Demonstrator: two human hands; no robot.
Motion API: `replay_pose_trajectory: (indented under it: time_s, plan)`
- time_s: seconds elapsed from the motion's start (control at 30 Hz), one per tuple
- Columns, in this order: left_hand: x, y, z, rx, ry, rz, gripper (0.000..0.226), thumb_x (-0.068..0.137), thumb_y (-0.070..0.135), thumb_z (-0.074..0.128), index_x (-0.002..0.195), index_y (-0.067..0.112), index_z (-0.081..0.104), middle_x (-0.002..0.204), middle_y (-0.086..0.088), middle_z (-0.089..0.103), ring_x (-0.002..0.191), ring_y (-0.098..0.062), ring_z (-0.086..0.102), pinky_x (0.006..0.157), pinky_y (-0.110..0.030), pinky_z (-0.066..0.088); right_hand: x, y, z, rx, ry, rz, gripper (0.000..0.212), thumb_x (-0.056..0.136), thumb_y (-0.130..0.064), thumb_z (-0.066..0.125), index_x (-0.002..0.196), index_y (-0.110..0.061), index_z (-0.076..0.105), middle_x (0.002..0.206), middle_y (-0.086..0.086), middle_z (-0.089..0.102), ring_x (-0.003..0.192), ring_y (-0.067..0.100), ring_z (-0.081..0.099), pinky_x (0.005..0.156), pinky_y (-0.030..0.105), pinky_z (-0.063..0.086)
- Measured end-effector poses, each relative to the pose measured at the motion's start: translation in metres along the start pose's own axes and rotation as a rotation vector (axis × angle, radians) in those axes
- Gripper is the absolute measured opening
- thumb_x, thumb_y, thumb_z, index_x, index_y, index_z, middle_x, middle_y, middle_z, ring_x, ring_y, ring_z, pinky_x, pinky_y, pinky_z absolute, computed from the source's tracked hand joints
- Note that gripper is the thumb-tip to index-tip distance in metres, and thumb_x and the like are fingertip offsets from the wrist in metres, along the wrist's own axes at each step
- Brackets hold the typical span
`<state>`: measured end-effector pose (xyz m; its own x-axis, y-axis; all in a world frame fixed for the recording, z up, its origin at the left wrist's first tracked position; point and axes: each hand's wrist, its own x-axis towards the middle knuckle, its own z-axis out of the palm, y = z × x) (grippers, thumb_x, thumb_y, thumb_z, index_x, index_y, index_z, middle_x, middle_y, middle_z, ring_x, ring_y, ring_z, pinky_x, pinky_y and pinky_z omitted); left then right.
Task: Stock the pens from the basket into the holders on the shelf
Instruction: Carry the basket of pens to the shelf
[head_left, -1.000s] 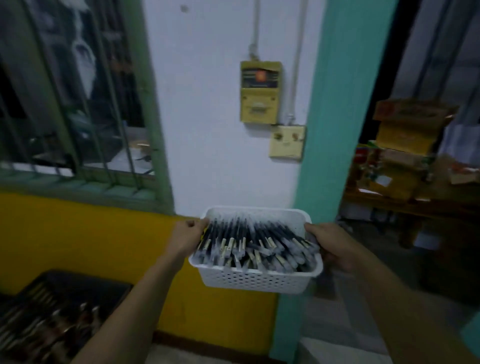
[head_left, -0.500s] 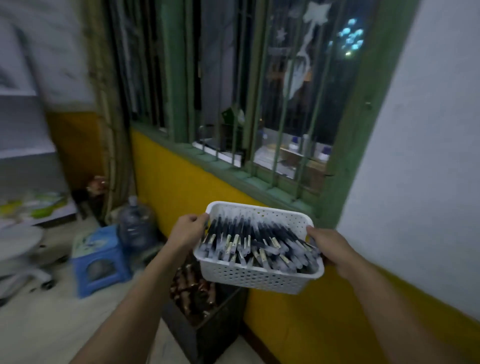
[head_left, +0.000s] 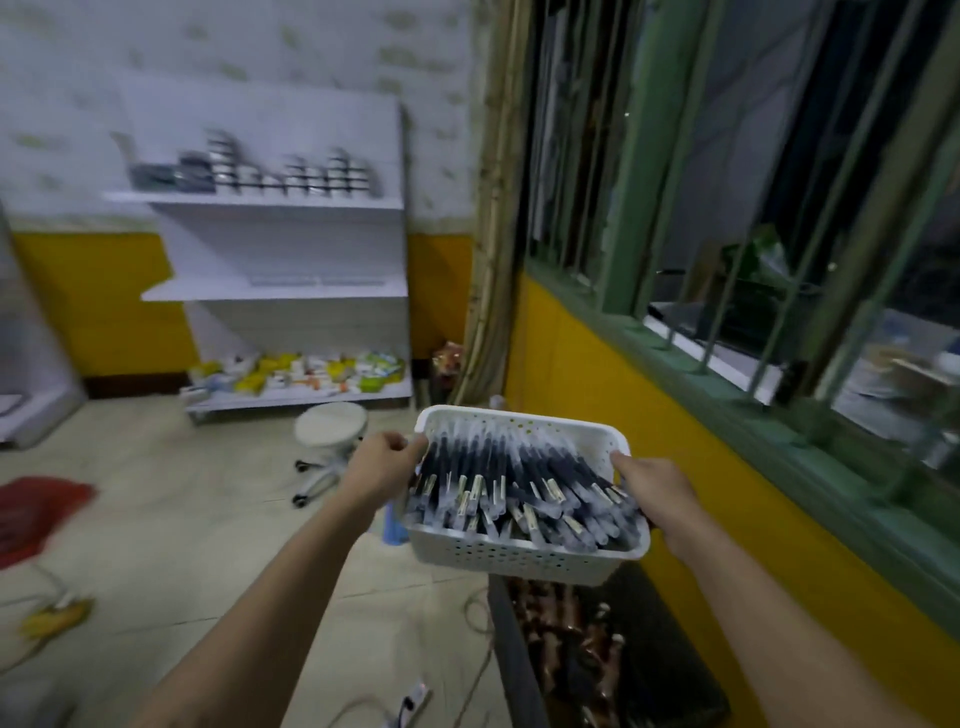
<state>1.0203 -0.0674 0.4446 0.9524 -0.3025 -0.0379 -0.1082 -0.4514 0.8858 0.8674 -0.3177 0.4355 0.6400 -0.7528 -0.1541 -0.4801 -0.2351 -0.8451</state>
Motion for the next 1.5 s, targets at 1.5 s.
replay_pose_trajectory:
  time_s: [1.5]
  plan:
    - [0.536, -0.269, -0.4, 0.661, 0.287, -0.394, 0.047, 0.093, 0.039, 0.05, 0.055, 0.012, 0.042, 0.053, -0.004, 0.047, 0.05, -0.019, 0.046, 0.048, -0.025, 0.033, 0.349, -0.417, 0.654, -0.619, -0.587, -0.46, 0.038, 0.089, -0.024, 0.06, 0.056, -0.013, 0.045, 0.052, 0.004, 0.044, 0.05, 0.019, 0.044, 0.052, 0.025, 0.035]
